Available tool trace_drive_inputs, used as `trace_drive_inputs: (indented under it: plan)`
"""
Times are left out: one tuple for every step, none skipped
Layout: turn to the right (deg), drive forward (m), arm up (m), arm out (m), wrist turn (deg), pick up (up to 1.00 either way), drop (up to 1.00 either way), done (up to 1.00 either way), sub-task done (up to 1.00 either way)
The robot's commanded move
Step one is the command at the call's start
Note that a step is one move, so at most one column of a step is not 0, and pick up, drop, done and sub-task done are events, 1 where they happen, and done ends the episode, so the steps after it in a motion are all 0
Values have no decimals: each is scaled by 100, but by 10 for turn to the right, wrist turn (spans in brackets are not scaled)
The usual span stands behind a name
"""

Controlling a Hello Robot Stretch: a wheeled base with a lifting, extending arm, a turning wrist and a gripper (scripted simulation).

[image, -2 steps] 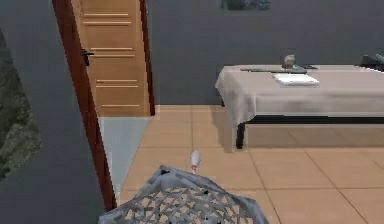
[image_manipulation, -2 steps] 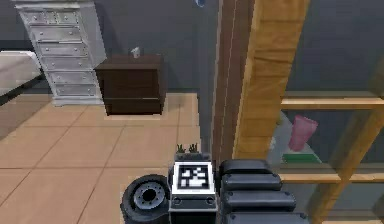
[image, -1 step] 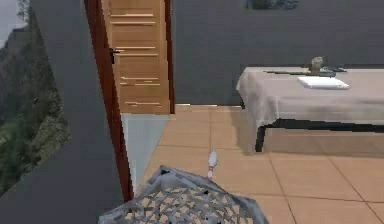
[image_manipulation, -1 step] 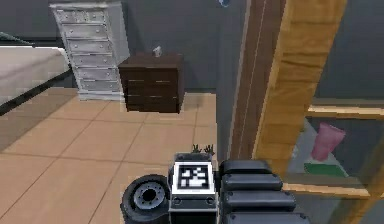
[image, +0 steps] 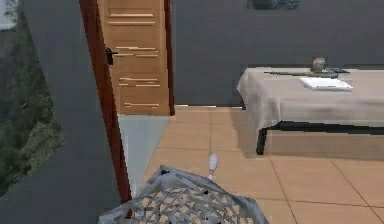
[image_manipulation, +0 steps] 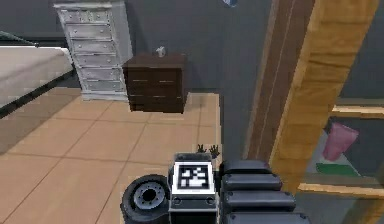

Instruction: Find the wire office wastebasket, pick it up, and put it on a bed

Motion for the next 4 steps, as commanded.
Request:
trace_drive_inputs:
  plan:
    - [450,0,0,0,0,0,0,0,0]
    - [90,0,0,0,0,0,0,0,0]
    - [0,50,0,0,0,0,0,0,0]
    - [0,100,0,0,0,0,0,0,0]
